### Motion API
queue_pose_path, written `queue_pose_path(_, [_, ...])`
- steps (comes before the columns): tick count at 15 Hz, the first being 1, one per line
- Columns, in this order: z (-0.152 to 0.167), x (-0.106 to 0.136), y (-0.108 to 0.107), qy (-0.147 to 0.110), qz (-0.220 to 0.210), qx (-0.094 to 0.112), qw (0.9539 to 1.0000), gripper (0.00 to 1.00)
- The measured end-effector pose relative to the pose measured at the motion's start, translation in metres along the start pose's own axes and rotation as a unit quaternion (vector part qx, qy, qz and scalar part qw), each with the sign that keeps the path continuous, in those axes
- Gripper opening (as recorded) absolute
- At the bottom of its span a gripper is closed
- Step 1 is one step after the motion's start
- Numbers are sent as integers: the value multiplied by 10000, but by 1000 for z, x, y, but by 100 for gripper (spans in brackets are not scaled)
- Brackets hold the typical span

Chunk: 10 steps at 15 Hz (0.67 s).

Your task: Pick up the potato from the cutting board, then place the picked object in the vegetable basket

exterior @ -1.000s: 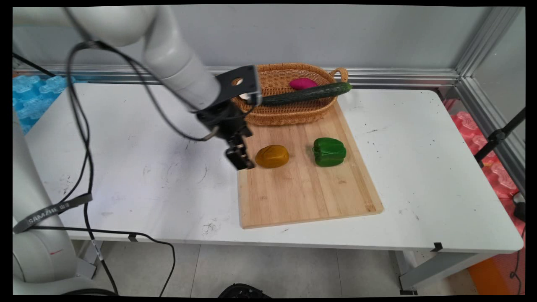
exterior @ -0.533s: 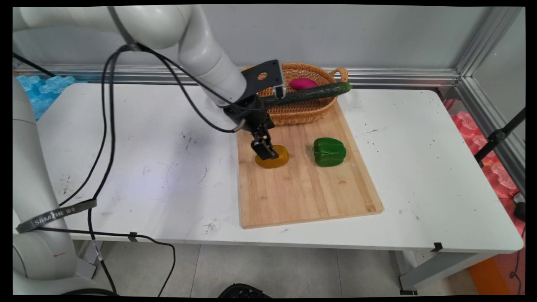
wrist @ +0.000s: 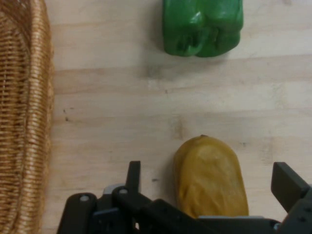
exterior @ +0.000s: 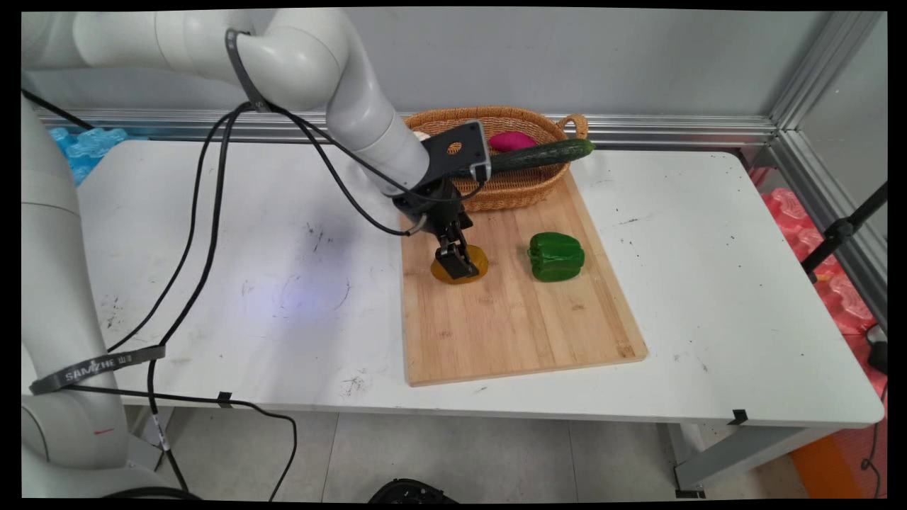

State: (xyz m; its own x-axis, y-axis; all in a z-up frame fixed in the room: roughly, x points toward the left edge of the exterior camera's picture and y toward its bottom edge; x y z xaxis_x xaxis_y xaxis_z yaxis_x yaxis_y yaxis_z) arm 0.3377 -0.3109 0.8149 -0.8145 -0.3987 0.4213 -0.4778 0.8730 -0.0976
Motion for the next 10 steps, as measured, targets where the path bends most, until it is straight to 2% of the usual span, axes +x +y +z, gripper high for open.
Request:
queue_pose_path(5, [15, -11, 0, -67, -109, -56, 9999, 100])
queue_pose_path(6, [18, -13, 1, -86, -136, -71, 9998, 0])
queue_pose_path(10, [23, -16, 3, -127, -223, -143, 9996, 0])
